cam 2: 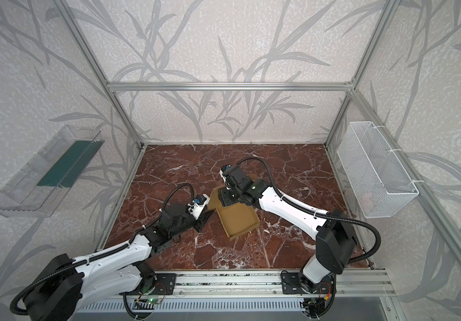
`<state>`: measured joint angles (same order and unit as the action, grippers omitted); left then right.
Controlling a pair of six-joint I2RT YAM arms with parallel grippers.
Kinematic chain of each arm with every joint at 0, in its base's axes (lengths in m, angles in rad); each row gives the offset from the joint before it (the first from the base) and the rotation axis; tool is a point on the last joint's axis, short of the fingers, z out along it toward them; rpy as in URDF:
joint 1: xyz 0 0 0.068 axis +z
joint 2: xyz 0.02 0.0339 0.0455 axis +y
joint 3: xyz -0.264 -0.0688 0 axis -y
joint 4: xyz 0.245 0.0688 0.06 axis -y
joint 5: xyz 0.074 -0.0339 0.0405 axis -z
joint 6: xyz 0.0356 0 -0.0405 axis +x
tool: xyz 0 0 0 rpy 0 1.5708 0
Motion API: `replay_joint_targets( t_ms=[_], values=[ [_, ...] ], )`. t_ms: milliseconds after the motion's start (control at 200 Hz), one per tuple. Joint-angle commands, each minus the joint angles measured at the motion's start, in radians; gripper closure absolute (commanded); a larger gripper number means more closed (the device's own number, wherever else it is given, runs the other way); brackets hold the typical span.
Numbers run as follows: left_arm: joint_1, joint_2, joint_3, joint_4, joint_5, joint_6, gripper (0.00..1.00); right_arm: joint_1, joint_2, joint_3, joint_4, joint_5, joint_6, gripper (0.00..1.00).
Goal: Assemble paper box
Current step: Pick up the paper box from the center of the table.
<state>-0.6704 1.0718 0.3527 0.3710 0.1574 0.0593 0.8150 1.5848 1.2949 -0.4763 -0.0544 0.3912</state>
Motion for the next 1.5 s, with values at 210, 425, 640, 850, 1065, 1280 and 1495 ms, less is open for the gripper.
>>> replay_joint_targets(
  t_ms=[210,425,640,850,1065,1280,1495],
  values=[
    [0.032,0.039,0.028,0.070,0.064,-0.010,0.76,-0.018,0.018,0.026,0.017,-0.030,-0.011,0.43],
    [0.047,0.039,0.030,0.077,0.080,-0.015,0.80,-0.021,0.026,0.026,0.019,-0.034,-0.009,0.43],
    [0.053,0.048,0.038,0.053,0.088,-0.001,0.84,-0.027,0.024,0.029,0.022,-0.035,-0.008,0.44],
    [0.058,0.057,0.047,0.041,0.099,0.005,0.90,-0.027,0.032,0.031,0.022,-0.039,-0.005,0.43],
    [0.064,0.064,0.055,0.036,0.100,0.007,0.95,-0.027,0.019,0.021,0.026,-0.041,-0.003,0.43],
    [0.070,0.060,0.065,0.013,0.087,0.007,1.00,-0.029,-0.031,-0.014,0.027,-0.041,-0.006,0.43],
    [0.071,0.022,0.099,-0.073,0.069,-0.018,1.00,-0.039,-0.156,-0.092,0.021,-0.041,-0.012,0.43]
  ],
)
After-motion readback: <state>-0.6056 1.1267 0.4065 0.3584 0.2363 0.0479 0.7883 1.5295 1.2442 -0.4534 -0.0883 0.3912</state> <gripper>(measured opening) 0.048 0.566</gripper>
